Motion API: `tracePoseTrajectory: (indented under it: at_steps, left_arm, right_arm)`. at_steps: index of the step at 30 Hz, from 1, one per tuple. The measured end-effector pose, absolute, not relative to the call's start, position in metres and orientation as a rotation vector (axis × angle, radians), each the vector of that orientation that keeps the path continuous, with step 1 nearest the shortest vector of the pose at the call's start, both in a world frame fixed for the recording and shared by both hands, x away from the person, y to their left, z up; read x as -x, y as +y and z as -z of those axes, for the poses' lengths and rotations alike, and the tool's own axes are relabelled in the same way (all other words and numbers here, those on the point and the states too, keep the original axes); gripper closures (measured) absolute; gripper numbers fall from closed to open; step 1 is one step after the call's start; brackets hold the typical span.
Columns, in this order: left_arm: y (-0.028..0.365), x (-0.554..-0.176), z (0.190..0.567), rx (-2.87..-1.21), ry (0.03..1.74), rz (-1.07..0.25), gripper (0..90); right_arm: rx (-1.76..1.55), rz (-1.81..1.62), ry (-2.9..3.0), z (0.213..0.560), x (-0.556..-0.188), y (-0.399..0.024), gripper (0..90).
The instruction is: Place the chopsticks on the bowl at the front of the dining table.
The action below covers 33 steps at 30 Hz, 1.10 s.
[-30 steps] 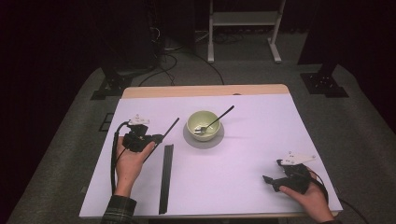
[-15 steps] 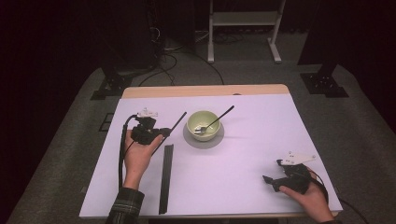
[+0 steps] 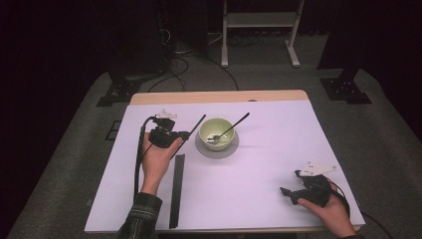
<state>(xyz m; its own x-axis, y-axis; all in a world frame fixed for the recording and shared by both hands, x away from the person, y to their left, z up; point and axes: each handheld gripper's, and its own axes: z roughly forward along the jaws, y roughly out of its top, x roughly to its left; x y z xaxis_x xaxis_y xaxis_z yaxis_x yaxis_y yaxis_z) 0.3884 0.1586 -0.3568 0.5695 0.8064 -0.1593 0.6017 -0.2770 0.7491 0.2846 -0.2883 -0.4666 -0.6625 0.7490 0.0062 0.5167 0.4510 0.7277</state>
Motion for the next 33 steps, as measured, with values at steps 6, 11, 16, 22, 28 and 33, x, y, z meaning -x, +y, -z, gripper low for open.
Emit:
tracePoseTrajectory:
  at_steps: [6, 11, 16, 22, 28, 33]
  left_arm:
    - [0.146, -0.396, 0.357, -1.992, 1.122, -0.315, 86.4]
    - [0.137, -0.402, 0.357, -1.986, 1.117, -0.308, 86.4]
    - [0.128, -0.406, 0.358, -1.986, 1.124, -0.304, 86.4]
    - [0.116, -0.413, 0.361, -1.984, 1.128, -0.291, 86.4]
    - [0.108, -0.420, 0.363, -1.976, 1.140, -0.285, 86.4]
    - [0.099, -0.425, 0.365, -1.978, 1.143, -0.277, 86.4]
  right_arm:
    - [-1.079, -1.036, 2.389, 0.467, -0.285, -0.288, 12.1]
    - [-1.081, -1.037, 2.390, 0.467, -0.285, -0.288, 12.1]
    - [-1.080, -1.037, 2.389, 0.467, -0.285, -0.288, 12.1]
    - [-1.080, -1.037, 2.389, 0.467, -0.285, -0.288, 12.1]
    - [-1.079, -1.037, 2.389, 0.467, -0.285, -0.288, 12.1]
    - [-1.079, -1.037, 2.389, 0.467, -0.285, -0.288, 12.1]
